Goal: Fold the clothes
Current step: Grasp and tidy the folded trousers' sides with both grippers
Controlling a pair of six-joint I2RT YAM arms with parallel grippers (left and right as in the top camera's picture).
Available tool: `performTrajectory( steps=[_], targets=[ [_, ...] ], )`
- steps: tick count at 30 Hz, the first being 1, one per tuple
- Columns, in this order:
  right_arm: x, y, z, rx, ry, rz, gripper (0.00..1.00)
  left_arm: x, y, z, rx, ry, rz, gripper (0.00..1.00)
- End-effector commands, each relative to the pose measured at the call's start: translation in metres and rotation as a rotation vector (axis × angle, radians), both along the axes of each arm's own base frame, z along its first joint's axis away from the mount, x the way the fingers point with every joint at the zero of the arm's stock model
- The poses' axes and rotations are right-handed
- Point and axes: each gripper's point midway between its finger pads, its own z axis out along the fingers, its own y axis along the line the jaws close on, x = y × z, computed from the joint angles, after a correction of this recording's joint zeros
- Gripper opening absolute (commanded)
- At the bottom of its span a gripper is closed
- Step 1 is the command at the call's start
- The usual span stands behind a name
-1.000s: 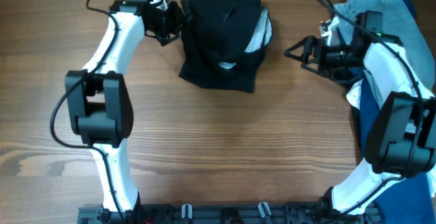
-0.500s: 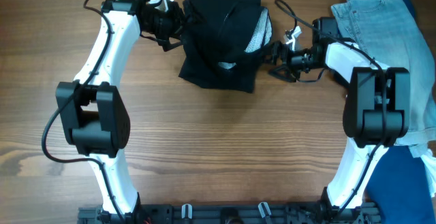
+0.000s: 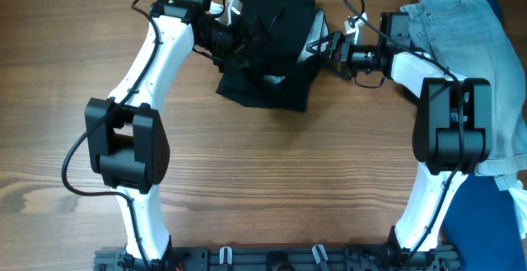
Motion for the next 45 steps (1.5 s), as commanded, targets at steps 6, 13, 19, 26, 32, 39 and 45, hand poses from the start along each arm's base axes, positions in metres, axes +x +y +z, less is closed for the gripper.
performTrajectory(
  steps=[6,13,19,26,32,39,45],
  targets=[
    [-0.019,-0.012,-0.035,-0.087,0.262,-0.096,1.0,-0.006,-0.002,0.02,-0.021,-0.049,-0.024,1.0],
    [-0.008,-0.03,-0.041,-0.125,0.276,-0.177,1.0,-0.007,-0.002,0.019,-0.017,-0.063,-0.041,1.0],
    [0.022,-0.025,-0.025,-0.087,0.169,-0.232,1.0,-0.017,0.0,0.016,-0.008,-0.008,-0.043,1.0],
    [0.017,0.011,-0.028,-0.082,0.197,-0.205,1.0,-0.022,-0.008,0.022,-0.053,-0.014,-0.08,1.0],
    [0.011,0.034,-0.043,-0.154,0.292,-0.276,1.0,-0.028,-0.017,0.033,-0.139,0.002,-0.109,1.0],
    [0.014,0.041,-0.043,-0.152,0.302,-0.307,1.0,-0.028,-0.017,0.034,-0.143,0.001,-0.113,1.0],
    [0.009,0.017,-0.056,-0.19,0.383,-0.372,1.0,-0.018,-0.003,0.025,-0.073,-0.056,-0.105,1.0]
  ],
)
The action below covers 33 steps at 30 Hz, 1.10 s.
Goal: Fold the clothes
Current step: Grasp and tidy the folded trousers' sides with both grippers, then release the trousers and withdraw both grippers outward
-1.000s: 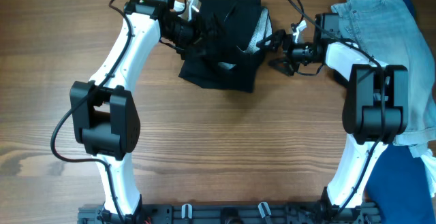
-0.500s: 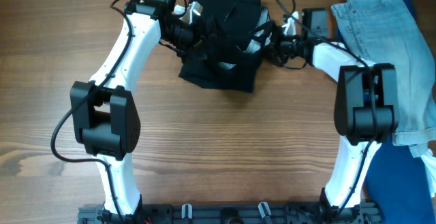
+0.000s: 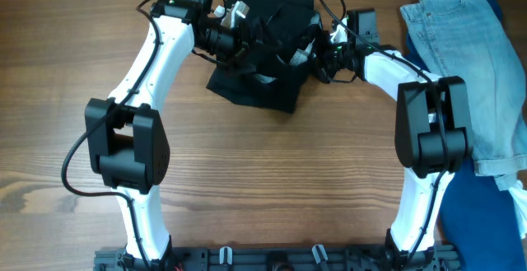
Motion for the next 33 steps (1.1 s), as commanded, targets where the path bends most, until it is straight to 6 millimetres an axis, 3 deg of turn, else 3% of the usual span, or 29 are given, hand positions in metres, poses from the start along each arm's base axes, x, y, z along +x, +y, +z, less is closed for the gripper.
performTrajectory(
  steps=[1,6,8,10,13,17,20,22,25,29,33],
  targets=[
    [-0.006,-0.026,-0.028,-0.058,0.084,-0.064,1.0,0.006,0.015,0.012,0.031,-0.1,0.0,1.0],
    [-0.017,-0.072,-0.037,-0.038,0.209,-0.144,1.0,0.029,0.055,0.009,0.065,-0.165,0.063,1.0],
    [-0.012,-0.091,-0.037,-0.052,0.17,-0.149,1.0,0.036,0.073,0.002,0.129,-0.188,0.087,1.0],
    [-0.002,-0.103,-0.025,-0.021,0.065,-0.102,1.0,0.041,0.086,-0.009,0.198,-0.211,0.093,1.0],
    [0.006,-0.11,0.001,0.084,-0.064,-0.039,1.0,0.043,0.089,-0.026,0.216,-0.247,0.031,1.0],
    [0.01,-0.11,0.035,0.172,-0.189,0.032,1.0,0.049,0.094,-0.064,0.169,-0.186,0.018,1.0],
    [0.008,-0.105,0.061,0.214,-0.247,0.073,1.0,0.058,0.098,-0.078,-0.07,-0.17,0.018,0.92],
    [0.006,-0.103,0.077,0.225,-0.281,0.093,1.0,0.064,0.119,-0.096,-0.079,-0.138,0.065,0.91],
    [0.004,-0.1,0.105,0.224,-0.357,0.128,0.99,0.071,0.156,-0.118,-0.083,-0.119,0.134,0.99],
    [-0.001,-0.094,0.13,0.22,-0.422,0.164,1.0,0.08,0.174,-0.124,-0.096,-0.151,0.169,1.0],
    [-0.005,-0.085,0.149,0.22,-0.461,0.19,1.0,0.084,0.172,-0.131,-0.106,-0.167,0.163,1.0]
  ],
)
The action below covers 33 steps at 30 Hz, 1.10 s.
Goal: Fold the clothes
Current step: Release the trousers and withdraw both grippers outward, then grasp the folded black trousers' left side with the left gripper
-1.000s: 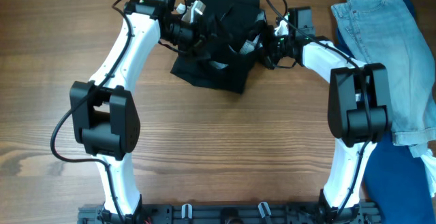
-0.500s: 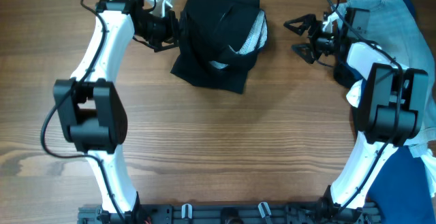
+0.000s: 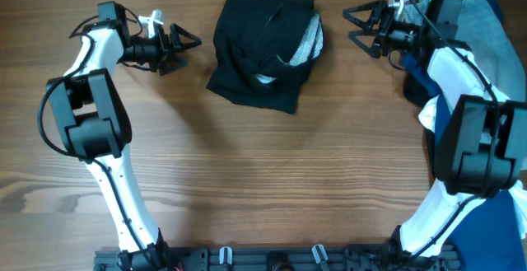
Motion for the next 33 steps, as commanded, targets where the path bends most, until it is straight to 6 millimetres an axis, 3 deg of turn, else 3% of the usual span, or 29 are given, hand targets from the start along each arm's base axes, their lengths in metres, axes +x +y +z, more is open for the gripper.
performTrajectory(
  steps=[1,8,15,25,29,30,33],
  targets=[
    [-0.011,0.015,0.028,0.008,-0.08,0.061,1.0,-0.004,-0.015,-0.016,-0.066,0.004,-0.039,1.0],
    [-0.023,0.037,0.047,0.028,-0.118,0.13,1.0,-0.011,-0.026,-0.052,-0.154,0.06,-0.054,1.0],
    [-0.033,0.058,0.071,0.036,-0.191,0.193,1.0,-0.007,-0.046,-0.044,-0.215,0.004,-0.101,1.0],
    [-0.038,0.061,0.083,0.037,-0.215,0.201,1.0,-0.025,-0.12,-0.04,-0.236,0.0,-0.252,1.0],
    [-0.039,0.062,0.084,0.043,-0.213,0.205,1.0,-0.029,-0.137,-0.039,-0.246,0.005,-0.281,0.99],
    [-0.039,0.062,0.084,0.044,-0.214,0.208,1.0,-0.029,-0.14,-0.036,-0.259,-0.002,-0.287,0.82],
    [-0.041,0.063,0.085,0.052,-0.214,0.218,1.0,-0.027,-0.142,-0.034,-0.275,0.018,-0.272,0.18]
  ],
)
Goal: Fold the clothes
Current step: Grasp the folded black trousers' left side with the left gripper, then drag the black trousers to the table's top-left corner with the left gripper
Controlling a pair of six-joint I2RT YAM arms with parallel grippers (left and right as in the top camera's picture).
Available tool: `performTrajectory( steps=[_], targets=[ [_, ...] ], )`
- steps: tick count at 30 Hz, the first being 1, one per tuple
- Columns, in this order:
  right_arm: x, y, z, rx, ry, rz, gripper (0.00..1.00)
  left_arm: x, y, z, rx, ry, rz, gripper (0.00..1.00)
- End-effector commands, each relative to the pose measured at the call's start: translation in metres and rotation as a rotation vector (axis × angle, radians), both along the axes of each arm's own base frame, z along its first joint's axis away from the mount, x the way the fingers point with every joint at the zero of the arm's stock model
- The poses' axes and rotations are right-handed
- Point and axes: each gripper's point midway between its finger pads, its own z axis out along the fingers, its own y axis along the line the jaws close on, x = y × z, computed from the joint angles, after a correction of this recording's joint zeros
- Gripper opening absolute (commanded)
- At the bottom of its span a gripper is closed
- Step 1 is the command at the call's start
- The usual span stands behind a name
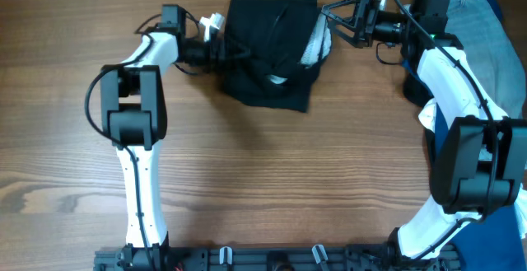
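A black garment [268, 57] lies roughly folded at the top middle of the table, with a pale grey lining [319, 44] showing on its right side. My left gripper [230, 53] reaches over the garment's left edge. Its dark fingers blend into the black cloth, so their state is unclear. At the garment's upper right corner my right gripper [329, 25] is open, its fingers spread in a V beside the lining and holding nothing.
Light blue jeans [494, 49] lie at the far right, partly under my right arm. A dark blue cloth [502, 230] runs along the right edge. The brown wooden table [263, 164] stretches toward the front rail.
Both grippers stood open and well clear of the garment. Now the left is at its left edge and the right at its upper right corner. The garment lies slightly further right.
At first both grippers were at the black garment, one on each side. They were still at it a moment later, with the cloth a little further left. Then both stood open and apart from it. Now both are back at its edges.
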Motion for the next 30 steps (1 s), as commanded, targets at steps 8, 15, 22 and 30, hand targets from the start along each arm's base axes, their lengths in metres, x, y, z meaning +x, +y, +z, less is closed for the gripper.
performTrajectory(
  steps=[8,15,22,30],
  targets=[
    [-0.017,0.007,0.022,0.038,-0.063,0.081,1.0,0.006,-0.006,-0.019,-0.01,0.097,0.037,0.04],
    [-0.019,0.008,0.024,0.044,-0.076,0.094,1.0,0.038,-0.005,0.04,0.001,-0.061,0.098,0.04],
    [-0.018,0.007,0.024,0.035,-0.103,0.096,1.0,0.045,-0.006,0.113,0.02,-0.229,0.122,0.04],
    [-0.016,0.007,0.023,0.018,-0.129,0.086,1.0,0.049,0.007,0.165,0.037,-0.343,0.171,0.04]
  ],
)
